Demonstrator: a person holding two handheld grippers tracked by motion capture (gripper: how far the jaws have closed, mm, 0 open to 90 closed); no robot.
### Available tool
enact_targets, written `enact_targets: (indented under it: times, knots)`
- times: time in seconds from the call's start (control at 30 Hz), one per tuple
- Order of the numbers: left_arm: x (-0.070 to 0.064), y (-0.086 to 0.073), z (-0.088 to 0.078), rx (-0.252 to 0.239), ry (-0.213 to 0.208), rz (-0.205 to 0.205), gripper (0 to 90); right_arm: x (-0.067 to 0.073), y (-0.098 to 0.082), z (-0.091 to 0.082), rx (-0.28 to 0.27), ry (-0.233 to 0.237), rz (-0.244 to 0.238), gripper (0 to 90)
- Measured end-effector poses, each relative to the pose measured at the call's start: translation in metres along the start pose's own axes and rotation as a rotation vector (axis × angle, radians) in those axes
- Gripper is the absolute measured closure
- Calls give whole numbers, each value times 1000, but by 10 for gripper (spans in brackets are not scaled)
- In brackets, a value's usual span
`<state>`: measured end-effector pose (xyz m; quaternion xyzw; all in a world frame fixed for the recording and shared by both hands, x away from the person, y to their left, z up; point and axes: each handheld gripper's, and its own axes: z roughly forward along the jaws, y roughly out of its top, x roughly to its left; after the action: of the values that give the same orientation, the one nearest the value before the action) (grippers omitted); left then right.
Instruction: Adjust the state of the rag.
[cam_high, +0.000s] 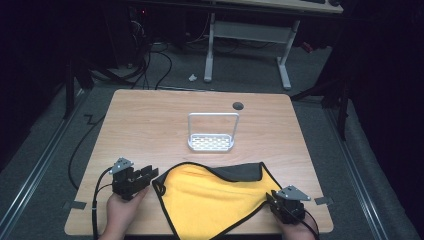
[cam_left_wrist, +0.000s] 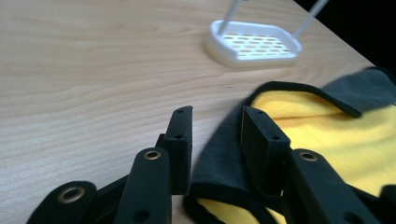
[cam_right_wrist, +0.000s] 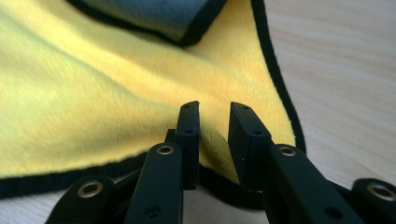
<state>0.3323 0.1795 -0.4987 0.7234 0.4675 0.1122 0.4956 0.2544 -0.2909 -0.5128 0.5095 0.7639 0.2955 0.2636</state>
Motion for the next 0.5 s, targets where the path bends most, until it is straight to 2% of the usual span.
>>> enact_targets:
  times: [0.03, 0.07, 0.1, 0.13, 0.17, 0.2, 0.23, 0.27, 0.3, 0.33, 0.37, 0.43, 0.5]
  knots:
    - [0, 0, 0, 0, 0, 0, 642, 0, 0, 0, 0, 0, 0, 744]
    - [-12, -1, -6, -9, -11, 30, 642, 0, 3, -2, -21, -2, -6, 742]
    - [-12, -1, -6, -9, -11, 30, 643, 0, 5, -1, -32, -5, -7, 742]
    - [-26, -3, -8, 3, -49, 51, 650, 0, 7, -1, -41, -7, -12, 742]
    - [-35, -6, -5, 25, -77, 60, 661, 0, 10, 1, -49, -9, -10, 743]
    - [-35, -6, -5, 25, -77, 60, 665, 0, 10, 1, -49, -9, -10, 743]
    - [-51, -16, 1, 80, -107, 92, 675, -1, 15, 5, -64, -16, -23, 746]
    - [-58, -22, 6, 113, -117, 110, 680, -3, 18, 9, -64, -20, -29, 748]
    - [-58, -22, 6, 113, -117, 110, 688, -3, 18, 9, -64, -20, -29, 748]
    - [-70, -34, 18, 192, -125, 151, 696, -7, 24, 18, -63, -25, -32, 758]
    - [-70, -34, 18, 192, -125, 151, 701, -7, 24, 18, -63, -25, -32, 758]
    - [-76, -44, 26, 246, -120, 172, 709, -17, 32, 35, -34, -44, -14, 767]
    - [-75, -46, 28, 261, -110, 175, 714, -21, 35, 42, -29, -44, -4, 771]
